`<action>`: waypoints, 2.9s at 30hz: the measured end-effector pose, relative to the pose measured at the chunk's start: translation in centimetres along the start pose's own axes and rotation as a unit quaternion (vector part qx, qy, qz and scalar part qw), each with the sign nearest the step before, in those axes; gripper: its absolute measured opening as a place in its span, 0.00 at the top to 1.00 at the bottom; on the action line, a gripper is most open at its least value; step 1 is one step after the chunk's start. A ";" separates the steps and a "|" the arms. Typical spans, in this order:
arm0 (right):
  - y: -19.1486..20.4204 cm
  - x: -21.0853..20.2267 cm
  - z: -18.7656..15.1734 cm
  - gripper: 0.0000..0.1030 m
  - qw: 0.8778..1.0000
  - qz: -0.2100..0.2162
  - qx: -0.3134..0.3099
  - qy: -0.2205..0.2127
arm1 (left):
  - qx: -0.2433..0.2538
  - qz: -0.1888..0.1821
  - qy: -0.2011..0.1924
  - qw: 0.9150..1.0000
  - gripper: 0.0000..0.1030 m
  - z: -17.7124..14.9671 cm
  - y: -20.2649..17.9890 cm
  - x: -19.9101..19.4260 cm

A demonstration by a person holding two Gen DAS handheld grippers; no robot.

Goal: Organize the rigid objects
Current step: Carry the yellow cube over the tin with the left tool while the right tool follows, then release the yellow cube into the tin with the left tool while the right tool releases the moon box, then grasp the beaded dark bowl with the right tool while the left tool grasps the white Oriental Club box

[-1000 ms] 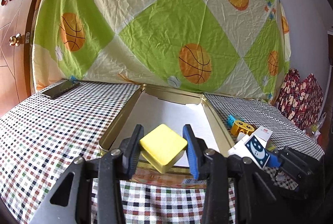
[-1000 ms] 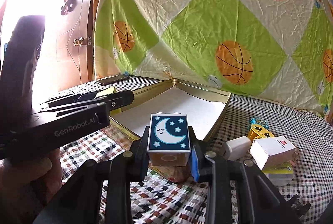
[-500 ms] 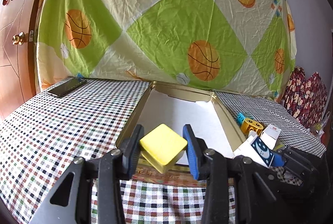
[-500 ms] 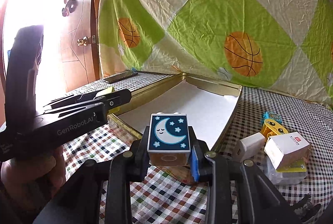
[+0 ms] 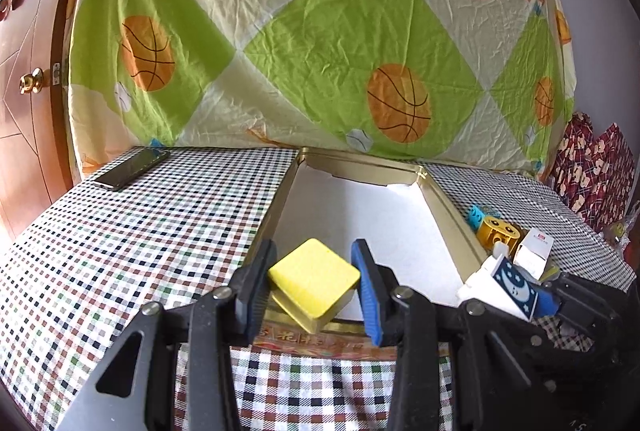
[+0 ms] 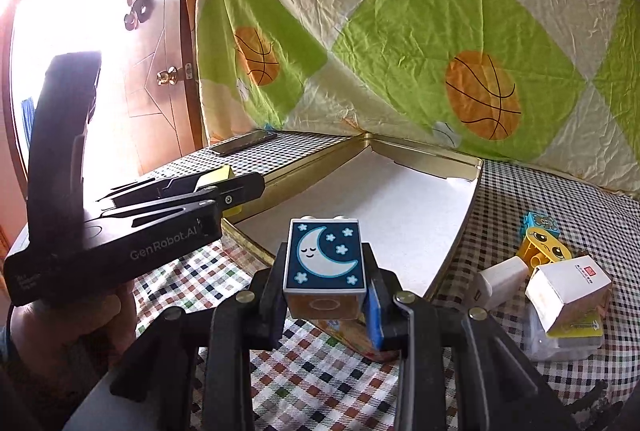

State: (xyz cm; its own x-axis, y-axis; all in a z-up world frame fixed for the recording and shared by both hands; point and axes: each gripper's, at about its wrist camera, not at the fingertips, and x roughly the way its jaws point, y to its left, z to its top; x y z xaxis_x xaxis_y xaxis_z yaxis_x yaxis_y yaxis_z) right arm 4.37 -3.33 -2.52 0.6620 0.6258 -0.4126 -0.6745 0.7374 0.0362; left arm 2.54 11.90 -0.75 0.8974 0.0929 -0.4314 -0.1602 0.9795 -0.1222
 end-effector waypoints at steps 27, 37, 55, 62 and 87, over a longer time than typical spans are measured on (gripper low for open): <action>-3.8 4.2 7.0 0.67 0.999 -0.027 -0.013 0.013 | 0.088 -0.004 0.062 0.994 0.63 5.2 -2.9 5.2; -7.3 10.1 8.4 0.67 0.994 -0.026 0.019 0.105 | 0.098 -0.009 0.129 0.987 0.63 7.7 -3.3 9.8; -9.2 16.1 8.2 0.65 0.979 -0.042 0.025 0.198 | 0.114 0.029 0.216 0.969 0.61 8.8 -4.0 16.2; -11.1 11.3 7.9 0.39 0.986 -0.029 0.065 0.149 | 0.072 0.027 0.147 0.986 0.24 9.2 -2.8 12.3; -14.7 -9.1 -7.5 0.28 0.991 -0.068 0.089 0.076 | 0.106 -0.062 0.015 0.992 0.01 -1.1 -12.8 0.0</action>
State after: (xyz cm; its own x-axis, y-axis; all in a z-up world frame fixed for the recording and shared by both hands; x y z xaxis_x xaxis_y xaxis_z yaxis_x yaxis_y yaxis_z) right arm 5.83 -21.81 -6.15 0.6766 0.4825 -0.5563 -0.5055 0.8537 0.1256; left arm 4.16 -0.84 -0.16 0.8917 -0.0321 -0.4514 0.0425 0.9990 0.0129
